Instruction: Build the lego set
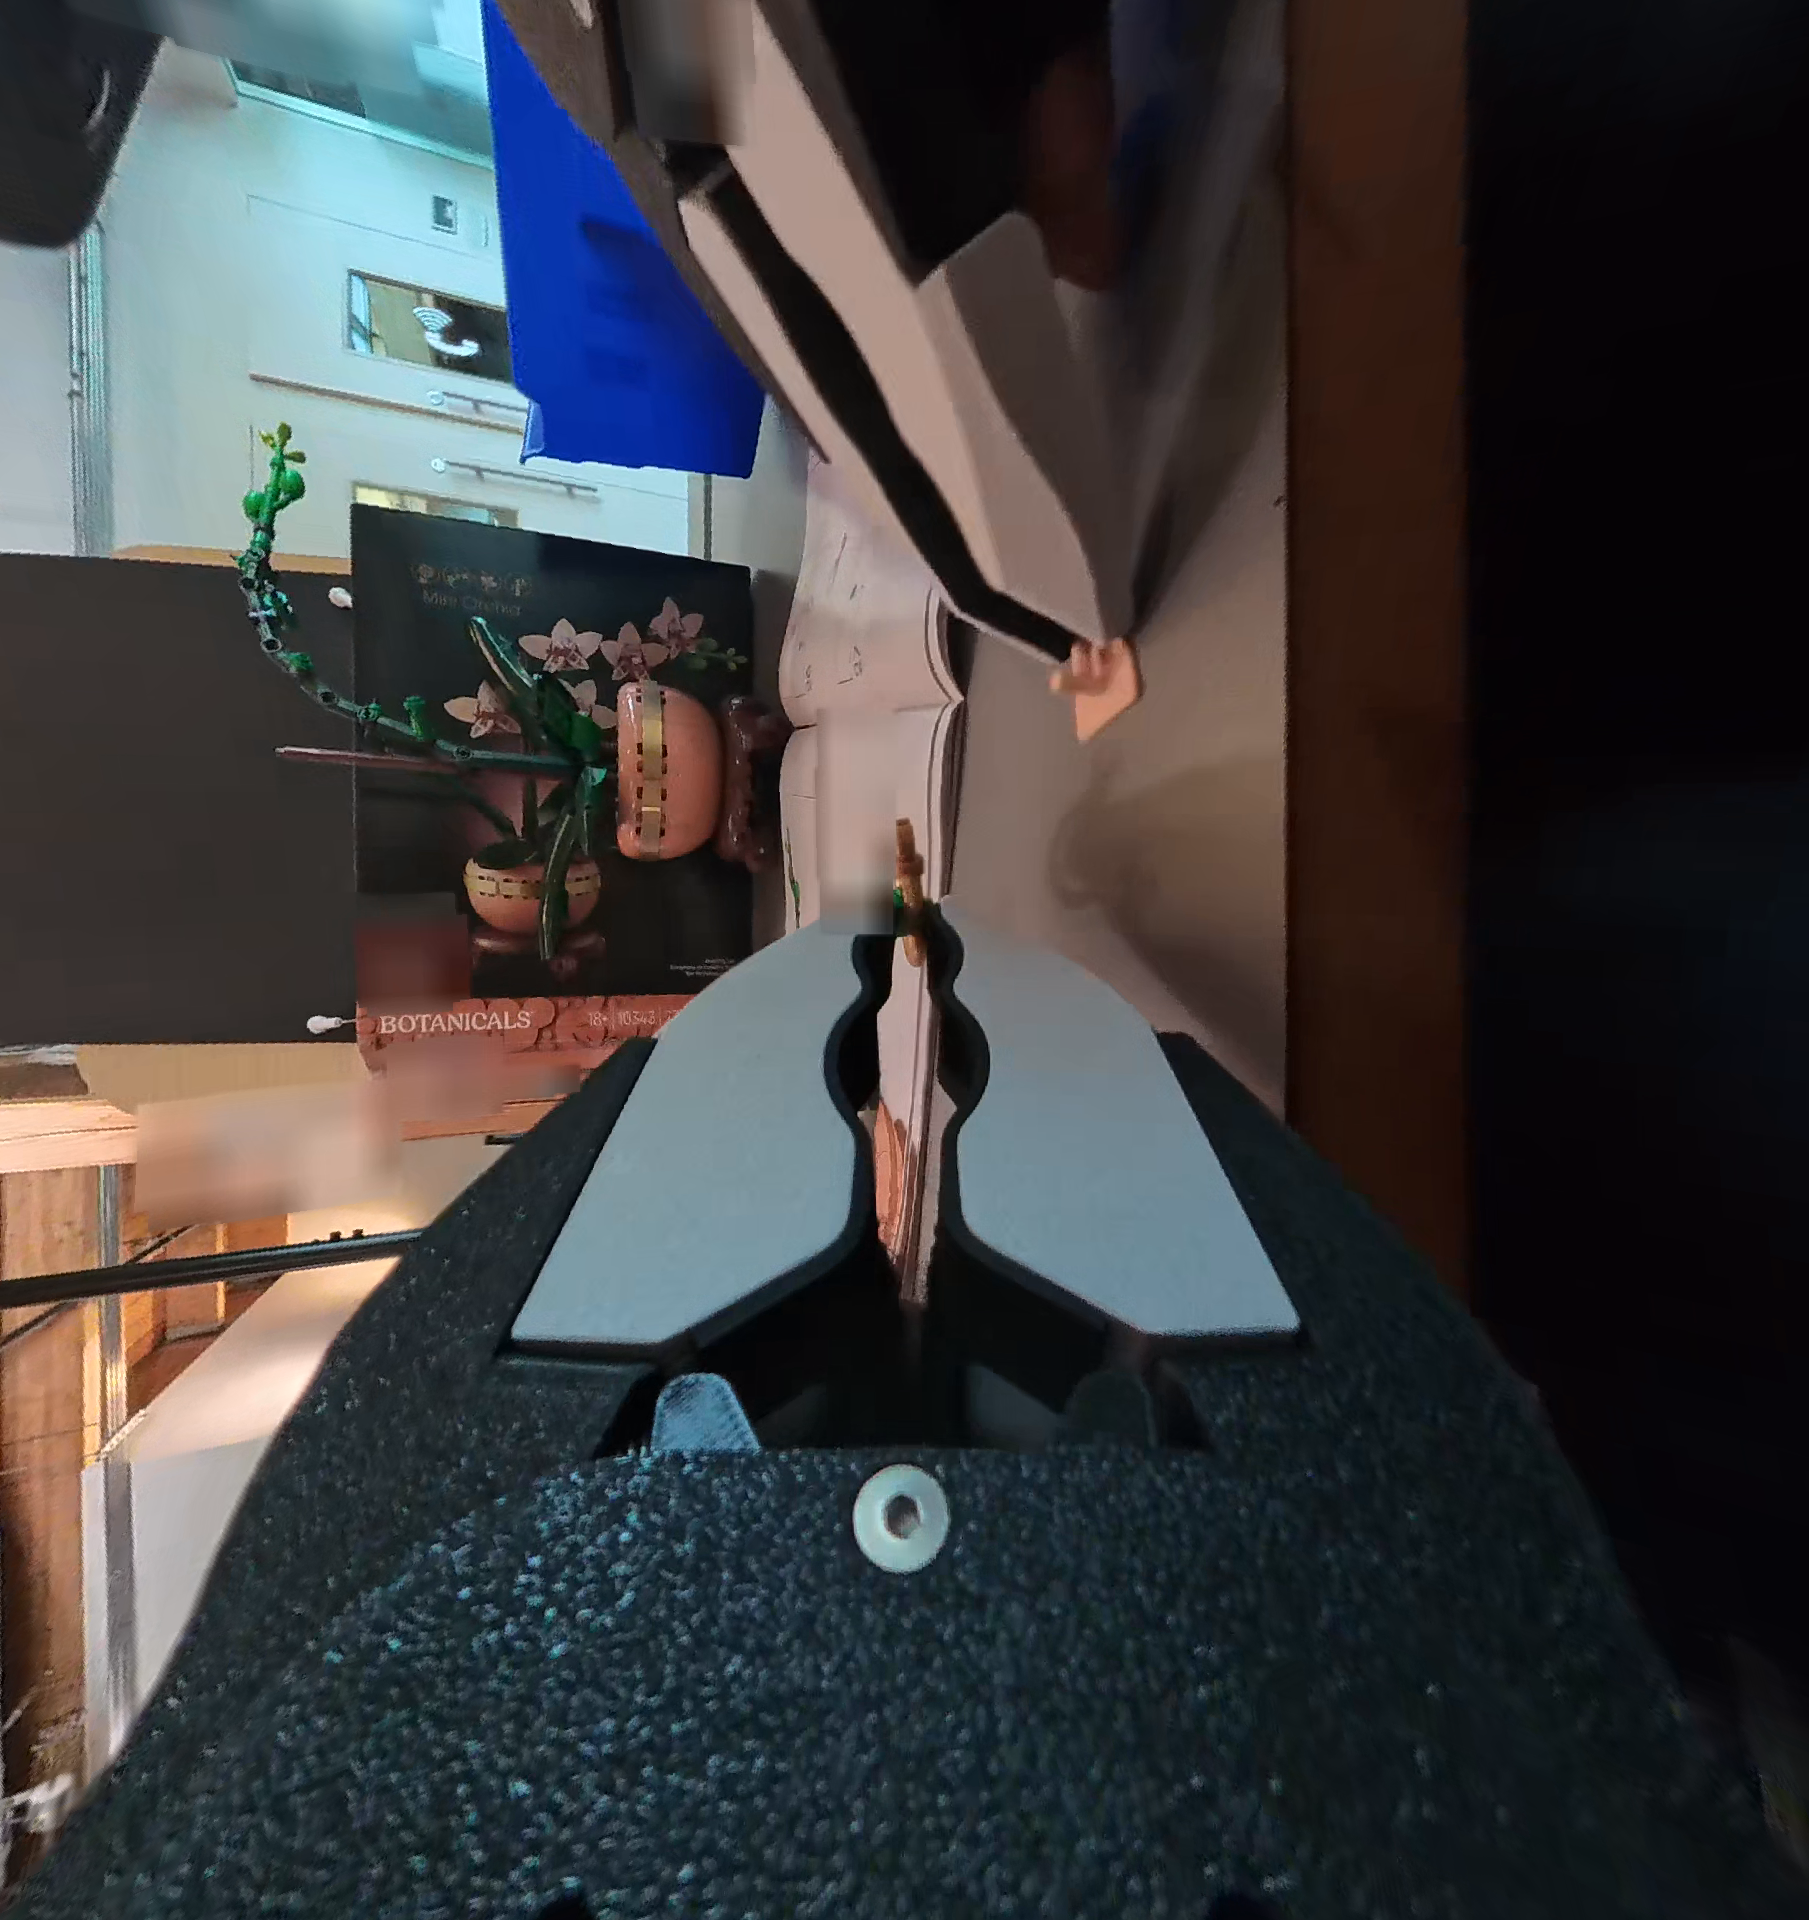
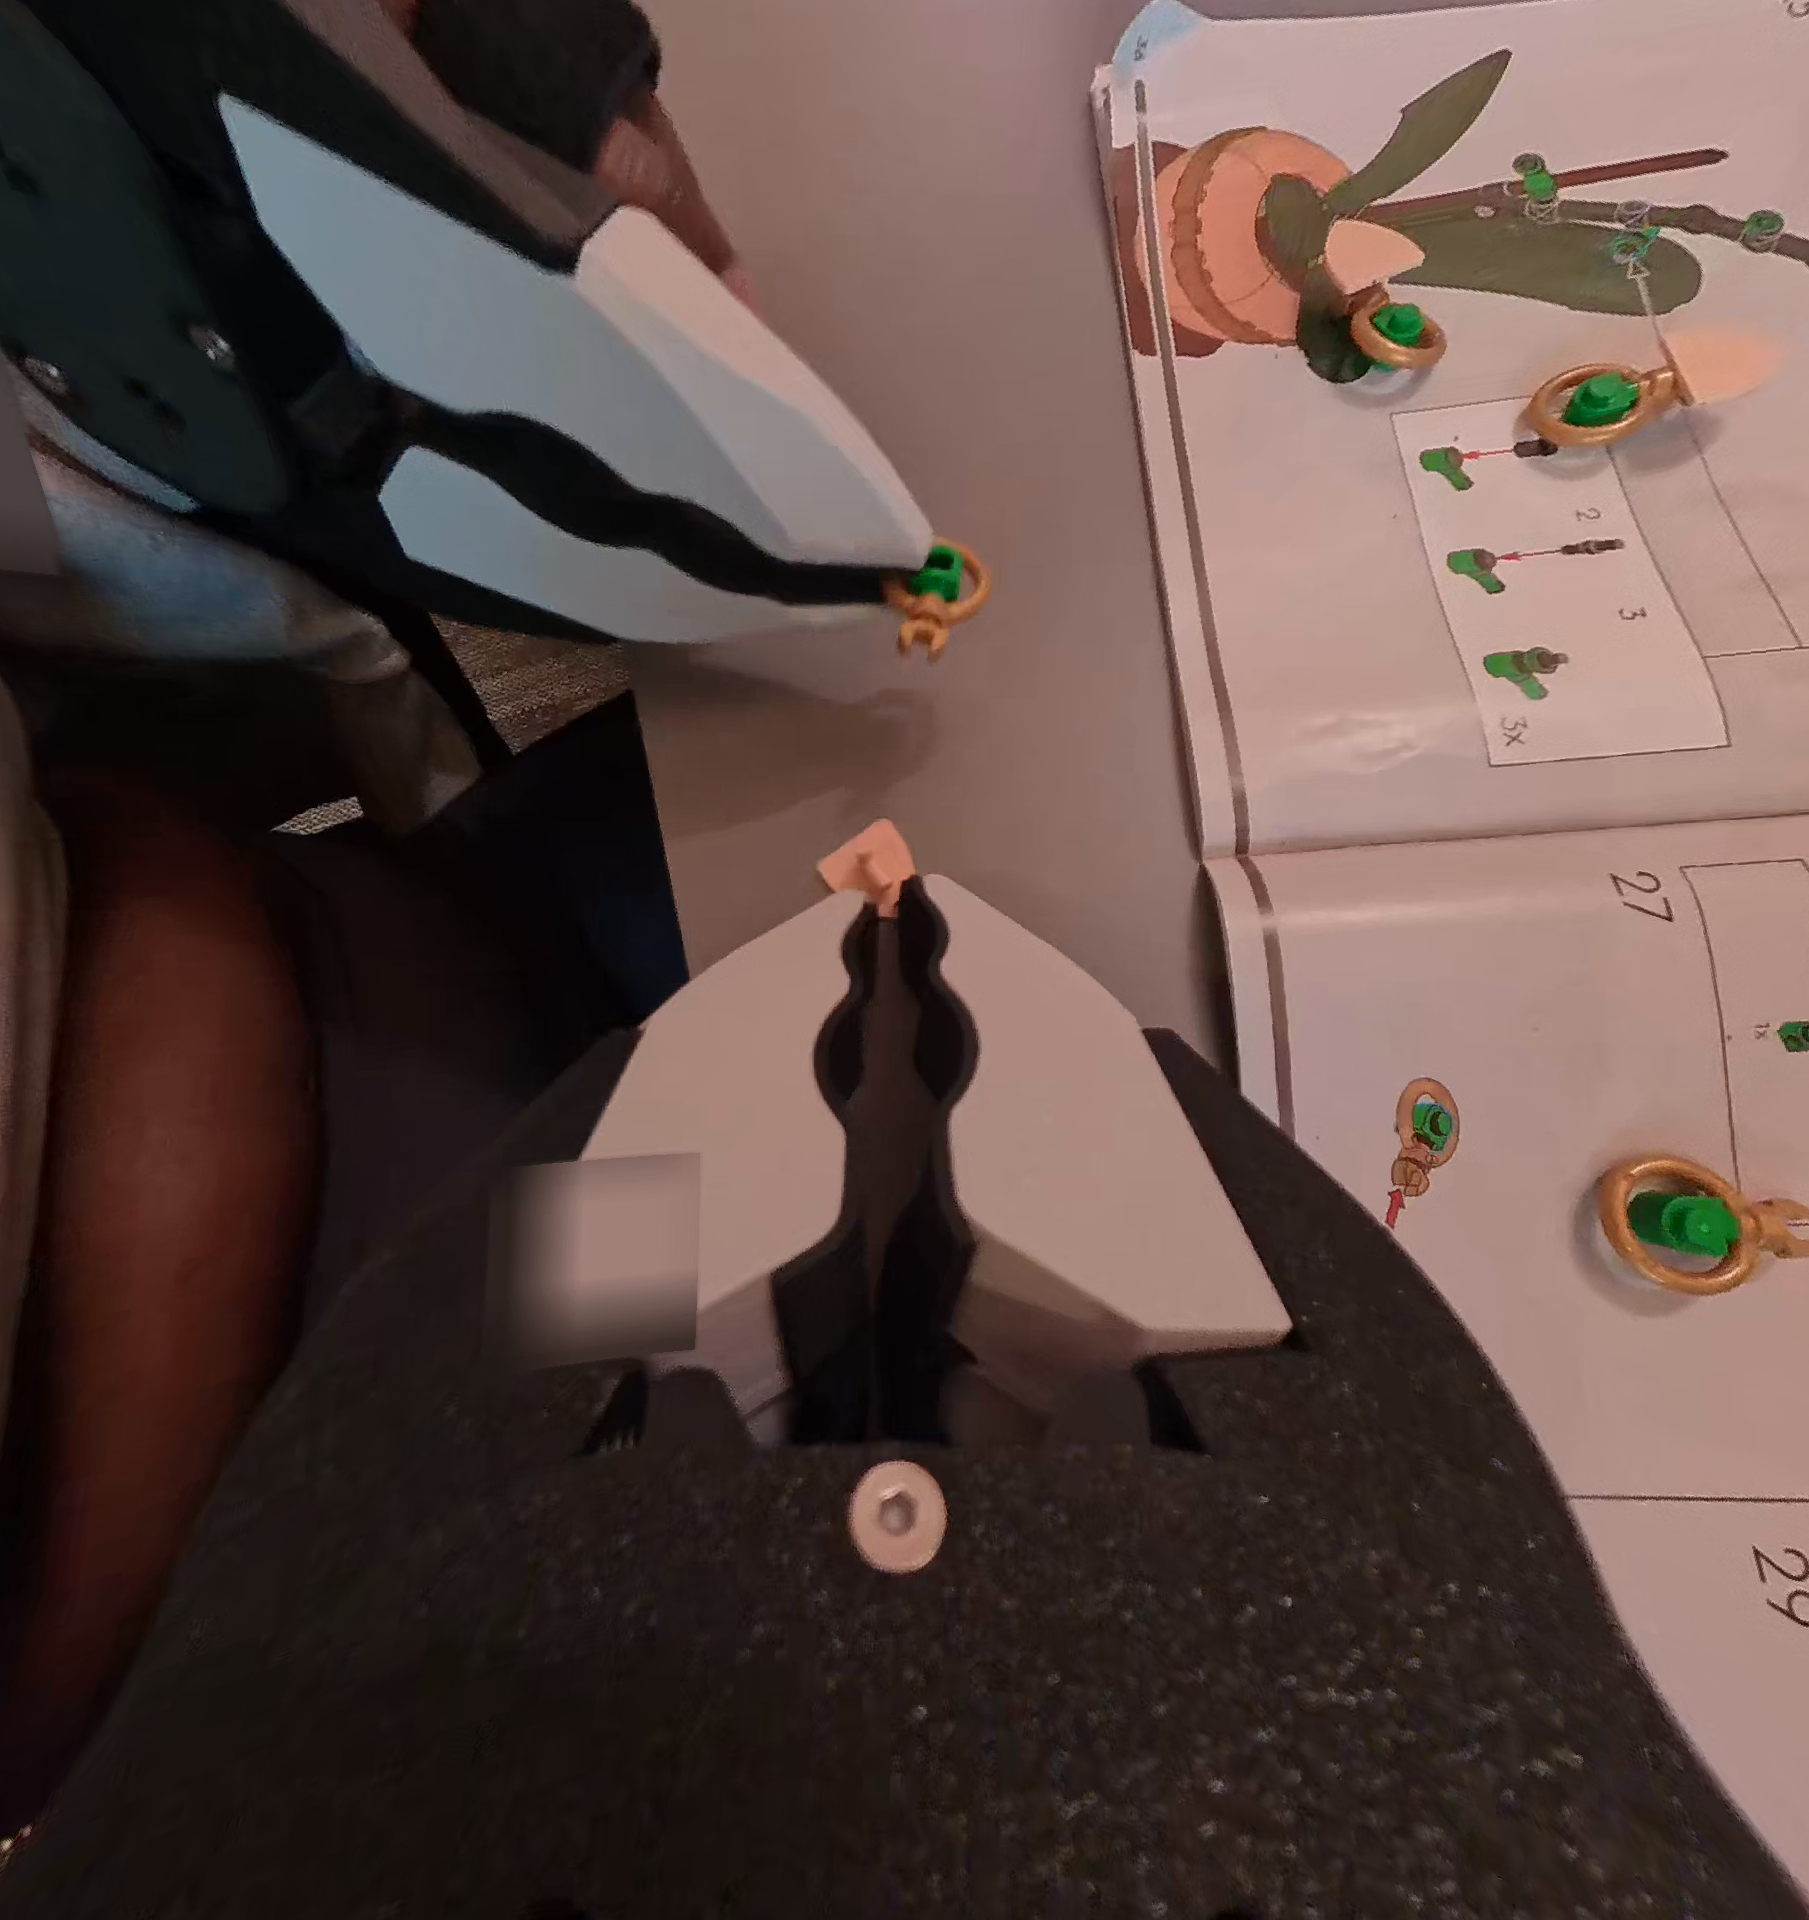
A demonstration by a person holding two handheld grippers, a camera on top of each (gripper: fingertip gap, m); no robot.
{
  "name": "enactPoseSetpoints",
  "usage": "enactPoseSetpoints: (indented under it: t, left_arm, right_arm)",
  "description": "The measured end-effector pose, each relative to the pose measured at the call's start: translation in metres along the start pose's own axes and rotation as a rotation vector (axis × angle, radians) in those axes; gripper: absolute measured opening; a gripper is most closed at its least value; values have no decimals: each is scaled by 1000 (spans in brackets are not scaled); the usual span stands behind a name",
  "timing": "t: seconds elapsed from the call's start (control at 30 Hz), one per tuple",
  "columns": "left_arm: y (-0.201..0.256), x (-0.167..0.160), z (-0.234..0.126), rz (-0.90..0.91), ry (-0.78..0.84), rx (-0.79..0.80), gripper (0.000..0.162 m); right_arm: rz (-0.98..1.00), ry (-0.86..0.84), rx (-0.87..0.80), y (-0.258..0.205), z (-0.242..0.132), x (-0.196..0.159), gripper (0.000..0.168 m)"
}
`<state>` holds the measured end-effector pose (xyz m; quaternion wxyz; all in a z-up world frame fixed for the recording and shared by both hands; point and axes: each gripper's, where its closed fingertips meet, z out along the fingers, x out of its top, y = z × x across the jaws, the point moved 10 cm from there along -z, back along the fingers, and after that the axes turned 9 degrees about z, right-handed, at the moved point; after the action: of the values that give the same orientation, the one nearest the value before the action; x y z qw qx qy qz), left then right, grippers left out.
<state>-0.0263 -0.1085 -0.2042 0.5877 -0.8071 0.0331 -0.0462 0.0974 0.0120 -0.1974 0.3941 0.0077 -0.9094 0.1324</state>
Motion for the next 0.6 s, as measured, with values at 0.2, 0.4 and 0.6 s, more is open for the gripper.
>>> enactPoseSetpoints:
  t: [0.2,0.4,0.6]
  left_arm:
    - [5,5,1,77,-12,-32,5]
    - [2,6,-3,74,-15,-48,5]
    - [6,12,-4,119,-60,-57,5]
  right_arm:
    - [-17,1,-7,-2,3,2,0]
    - [-360,-125,48,-1,-8,14,14]
    - [-663,-285,302,9,3,48,10]
